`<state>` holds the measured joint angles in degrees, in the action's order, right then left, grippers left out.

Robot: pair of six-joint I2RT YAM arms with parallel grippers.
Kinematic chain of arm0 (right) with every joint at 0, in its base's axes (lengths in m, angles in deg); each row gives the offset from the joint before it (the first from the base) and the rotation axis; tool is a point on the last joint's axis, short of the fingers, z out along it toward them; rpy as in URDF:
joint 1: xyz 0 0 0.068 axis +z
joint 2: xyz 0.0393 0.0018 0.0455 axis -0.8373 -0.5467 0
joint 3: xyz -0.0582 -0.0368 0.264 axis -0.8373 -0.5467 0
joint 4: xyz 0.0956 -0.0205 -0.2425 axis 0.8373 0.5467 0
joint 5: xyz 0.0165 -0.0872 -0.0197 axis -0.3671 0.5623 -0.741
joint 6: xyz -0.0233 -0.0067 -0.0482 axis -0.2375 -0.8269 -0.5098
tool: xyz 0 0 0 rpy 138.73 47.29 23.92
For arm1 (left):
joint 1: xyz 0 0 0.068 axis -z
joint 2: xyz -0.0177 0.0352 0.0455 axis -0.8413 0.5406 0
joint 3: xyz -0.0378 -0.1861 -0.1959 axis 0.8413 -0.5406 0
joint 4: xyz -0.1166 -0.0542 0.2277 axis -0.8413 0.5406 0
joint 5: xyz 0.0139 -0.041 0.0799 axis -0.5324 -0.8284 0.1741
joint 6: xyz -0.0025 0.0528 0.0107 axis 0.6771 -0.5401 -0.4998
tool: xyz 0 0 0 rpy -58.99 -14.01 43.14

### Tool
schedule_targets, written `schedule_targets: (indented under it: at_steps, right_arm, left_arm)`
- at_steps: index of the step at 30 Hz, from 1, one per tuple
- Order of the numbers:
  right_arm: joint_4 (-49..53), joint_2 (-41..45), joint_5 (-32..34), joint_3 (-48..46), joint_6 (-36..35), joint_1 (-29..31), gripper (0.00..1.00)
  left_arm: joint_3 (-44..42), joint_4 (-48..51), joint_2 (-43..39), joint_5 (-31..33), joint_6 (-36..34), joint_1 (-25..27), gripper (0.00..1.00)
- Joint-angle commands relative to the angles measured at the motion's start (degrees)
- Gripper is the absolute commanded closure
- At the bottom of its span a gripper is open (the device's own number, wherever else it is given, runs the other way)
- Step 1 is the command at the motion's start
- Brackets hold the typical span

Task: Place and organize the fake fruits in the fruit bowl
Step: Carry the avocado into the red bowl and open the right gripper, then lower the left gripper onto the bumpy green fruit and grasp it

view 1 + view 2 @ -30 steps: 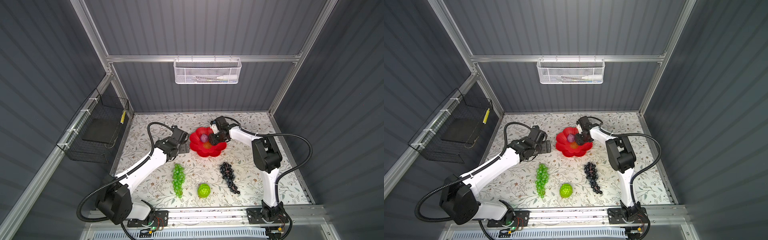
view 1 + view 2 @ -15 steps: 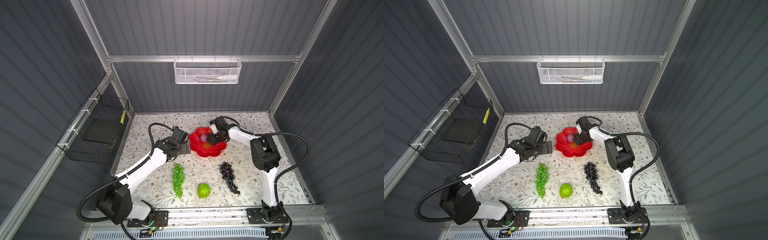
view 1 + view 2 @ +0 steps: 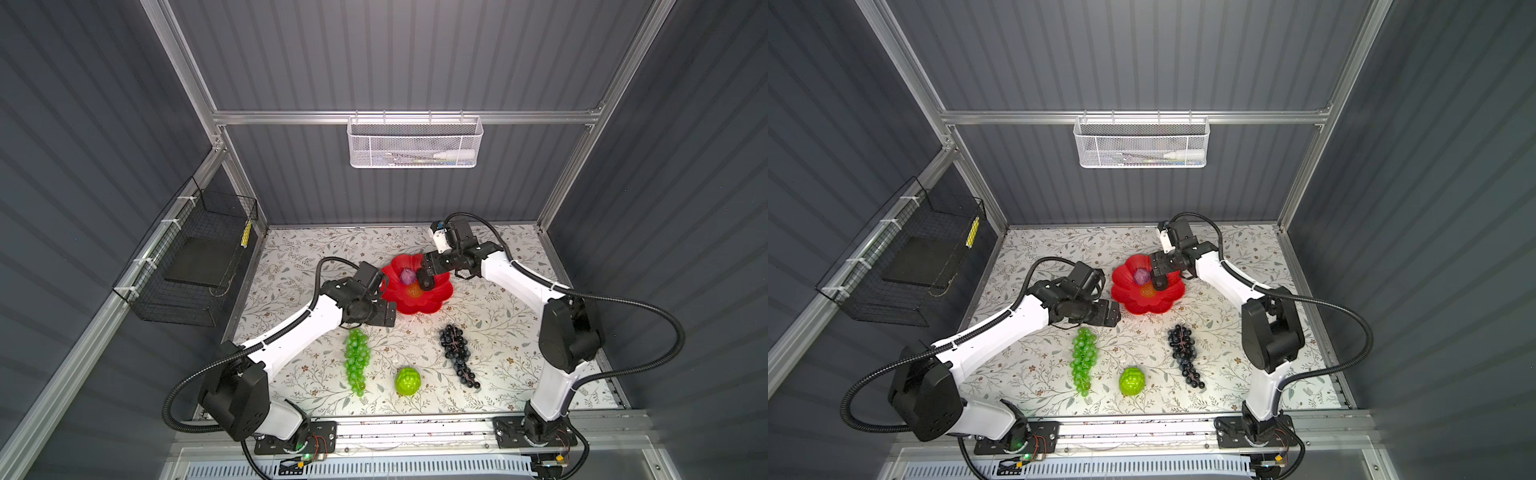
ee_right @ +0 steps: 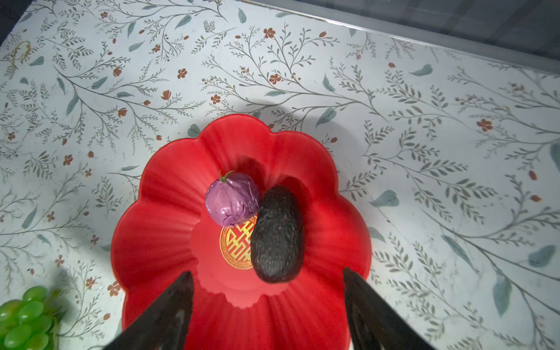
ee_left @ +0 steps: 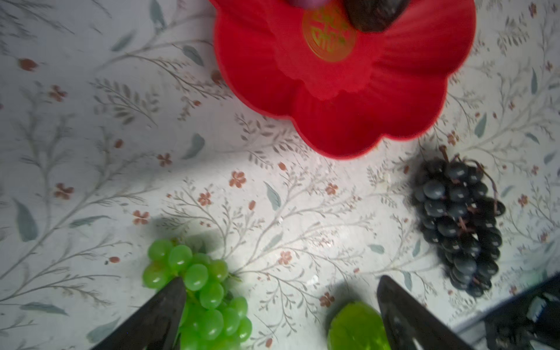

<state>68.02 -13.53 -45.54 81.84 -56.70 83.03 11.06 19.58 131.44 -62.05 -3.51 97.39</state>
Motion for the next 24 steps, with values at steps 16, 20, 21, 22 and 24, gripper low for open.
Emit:
schedule_targets:
  at_steps: [16, 20, 21, 22, 24]
  right_arm:
    - [-15.8, 14.6, -8.1, -23.1, 9.9, 0.3, 0.22]
    - [-16.6, 14.3, -8.7, -23.3, 10.3, 0.2, 0.22]
    - [-16.8, 14.2, -8.8, -23.5, 10.5, 0.3, 0.22]
    - [-17.0, 14.2, -8.8, -23.8, 10.7, 0.2, 0.22]
    - [-17.5, 14.4, -8.8, -24.3, 11.0, 0.2, 0.22]
  left_arm:
    - [-5.3, 1.8, 5.0, -10.0, 7.2, 21.5, 0.02]
    - [-5.8, 0.7, 7.7, -10.5, 8.1, 22.6, 0.03]
    - [-6.1, 0.4, 8.3, -10.6, 8.1, 22.7, 0.03]
    - [-6.3, -0.2, 8.7, -10.7, 8.1, 22.7, 0.03]
    - [-6.5, -1.4, 9.7, -11.1, 8.0, 22.7, 0.05]
